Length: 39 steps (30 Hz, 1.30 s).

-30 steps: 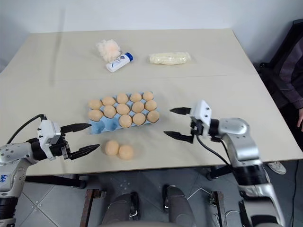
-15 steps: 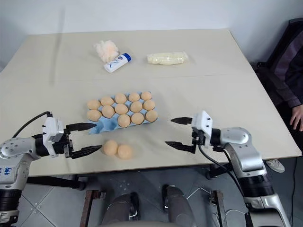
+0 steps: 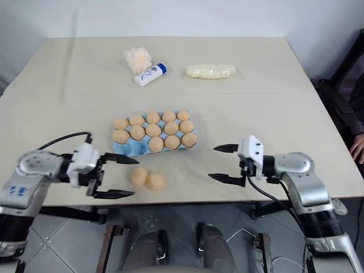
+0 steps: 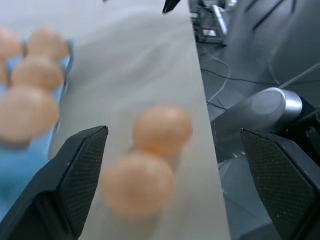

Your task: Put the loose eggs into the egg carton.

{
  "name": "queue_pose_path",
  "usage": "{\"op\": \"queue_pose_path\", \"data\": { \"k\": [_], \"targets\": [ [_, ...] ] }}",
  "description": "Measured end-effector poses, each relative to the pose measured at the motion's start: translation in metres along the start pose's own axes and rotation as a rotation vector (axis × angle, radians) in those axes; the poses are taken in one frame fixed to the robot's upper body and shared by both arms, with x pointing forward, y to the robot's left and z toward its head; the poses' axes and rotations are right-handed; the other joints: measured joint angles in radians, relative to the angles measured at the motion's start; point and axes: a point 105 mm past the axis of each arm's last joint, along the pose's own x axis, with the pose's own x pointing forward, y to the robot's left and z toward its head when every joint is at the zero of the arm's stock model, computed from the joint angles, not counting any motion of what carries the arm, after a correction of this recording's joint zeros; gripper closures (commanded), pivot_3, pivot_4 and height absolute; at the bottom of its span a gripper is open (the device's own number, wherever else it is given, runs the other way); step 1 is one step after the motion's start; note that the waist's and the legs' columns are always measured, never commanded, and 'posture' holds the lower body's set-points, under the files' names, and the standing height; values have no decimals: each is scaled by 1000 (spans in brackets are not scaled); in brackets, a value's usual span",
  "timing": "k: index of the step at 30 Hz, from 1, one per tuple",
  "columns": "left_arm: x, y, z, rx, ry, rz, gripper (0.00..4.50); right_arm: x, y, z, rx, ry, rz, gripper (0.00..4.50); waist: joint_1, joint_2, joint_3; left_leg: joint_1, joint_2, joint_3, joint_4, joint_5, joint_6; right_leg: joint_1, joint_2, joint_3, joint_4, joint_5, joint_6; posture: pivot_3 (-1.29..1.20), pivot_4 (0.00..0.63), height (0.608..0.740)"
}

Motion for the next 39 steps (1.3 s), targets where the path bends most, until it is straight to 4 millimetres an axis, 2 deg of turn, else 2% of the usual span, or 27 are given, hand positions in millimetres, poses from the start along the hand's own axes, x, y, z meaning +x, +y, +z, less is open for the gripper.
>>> {"op": "queue_pose_path", "data": {
  "k": [8,18,22,25,29,31,33,39],
  "targets": [
    [29,4,-12,75,69,-117,0,-10,1,1,5,-7,-83,56,-6,0,0,1,2,0,1,3,2,0,8,4,1,0,-1,0,150,740],
    [41,18,-18,147,111,-126,0,-9,9,1,14,-19,-107,56,-5,0,0,1,2,0,2,3,2,0,10,8,1,0,0,0,150,740],
    [44,17,-19,159,119,-148,0,-9,9,3,9,-28,-114,56,-5,0,0,1,2,0,2,3,2,0,10,8,1,0,0,0,150,740],
    [45,16,-23,152,128,-154,623,-9,9,3,11,-29,-119,0,-5,0,0,1,3,0,2,3,2,0,10,8,1,0,0,0,150,740],
    [46,15,-27,155,137,-161,1893,-9,9,4,10,-30,-124,0,-4,0,0,1,2,0,3,3,2,0,10,8,2,0,0,0,150,740],
    [47,15,-27,158,138,-162,2305,-9,9,4,10,-30,-126,0,-4,0,0,1,2,0,3,3,2,0,10,8,2,0,0,0,150,740],
    [49,15,-26,157,129,-161,2437,-9,9,4,10,-32,-128,0,-4,0,0,1,2,0,3,3,2,0,10,8,2,0,0,0,150,740],
    [56,22,-16,132,50,-120,2437,-8,8,5,6,-35,-129,0,-4,0,0,1,3,0,4,4,2,1,10,8,3,0,0,0,150,740]
  ]
}}
